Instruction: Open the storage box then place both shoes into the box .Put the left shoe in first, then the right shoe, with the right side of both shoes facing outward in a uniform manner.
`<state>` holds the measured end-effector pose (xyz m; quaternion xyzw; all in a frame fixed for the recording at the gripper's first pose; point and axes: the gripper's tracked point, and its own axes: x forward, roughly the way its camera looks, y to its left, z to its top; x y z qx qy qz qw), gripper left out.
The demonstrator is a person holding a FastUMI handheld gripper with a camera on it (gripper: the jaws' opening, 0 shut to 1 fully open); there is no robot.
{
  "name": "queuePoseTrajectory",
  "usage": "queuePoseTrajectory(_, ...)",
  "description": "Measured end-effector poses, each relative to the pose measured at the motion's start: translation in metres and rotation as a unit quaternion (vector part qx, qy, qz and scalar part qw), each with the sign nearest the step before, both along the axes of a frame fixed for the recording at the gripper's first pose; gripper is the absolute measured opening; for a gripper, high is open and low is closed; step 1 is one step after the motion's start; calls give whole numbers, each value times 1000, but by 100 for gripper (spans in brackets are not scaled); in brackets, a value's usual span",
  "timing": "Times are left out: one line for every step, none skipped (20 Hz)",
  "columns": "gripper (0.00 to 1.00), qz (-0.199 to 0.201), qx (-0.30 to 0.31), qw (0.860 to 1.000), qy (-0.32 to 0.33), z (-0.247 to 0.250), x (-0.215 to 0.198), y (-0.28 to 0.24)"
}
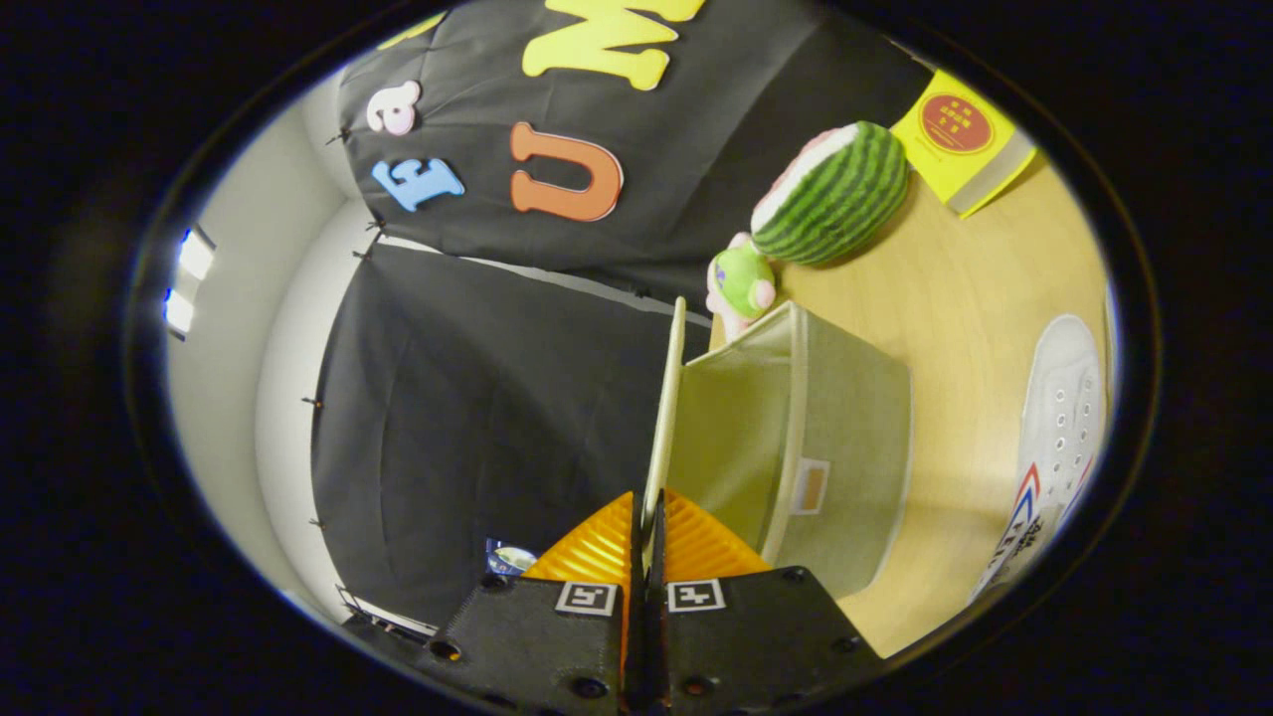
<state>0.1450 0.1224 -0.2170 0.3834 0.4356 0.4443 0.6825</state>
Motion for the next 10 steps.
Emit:
queuePoseTrajectory(5, -6, -8, 1000, -5, 6, 0, 6)
queuePoseTrajectory(5, -20, -22, 1000, -9, 7, 3, 10)
queuePoseTrajectory(5, -28, -27, 999, -21, 16, 4, 17)
queuePoseTrajectory(5, -27, -30, 999, -27, 23, 2, 26)
queuePoseTrajectory(5, -26, -26, 999, -29, 30, -5, 35)
queuePoseTrajectory(5, -30, -19, 999, -30, 38, -9, 43)
queuePoseTrajectory(5, -34, -13, 999, -36, 48, -11, 52)
queuePoseTrajectory(5, -40, -10, 998, -45, 54, -13, 63)
queuePoseTrajectory(5, -48, -12, 997, -53, 57, -15, 72)
queuePoseTrajectory(5, -58, -7, 996, -62, 64, -16, 83)
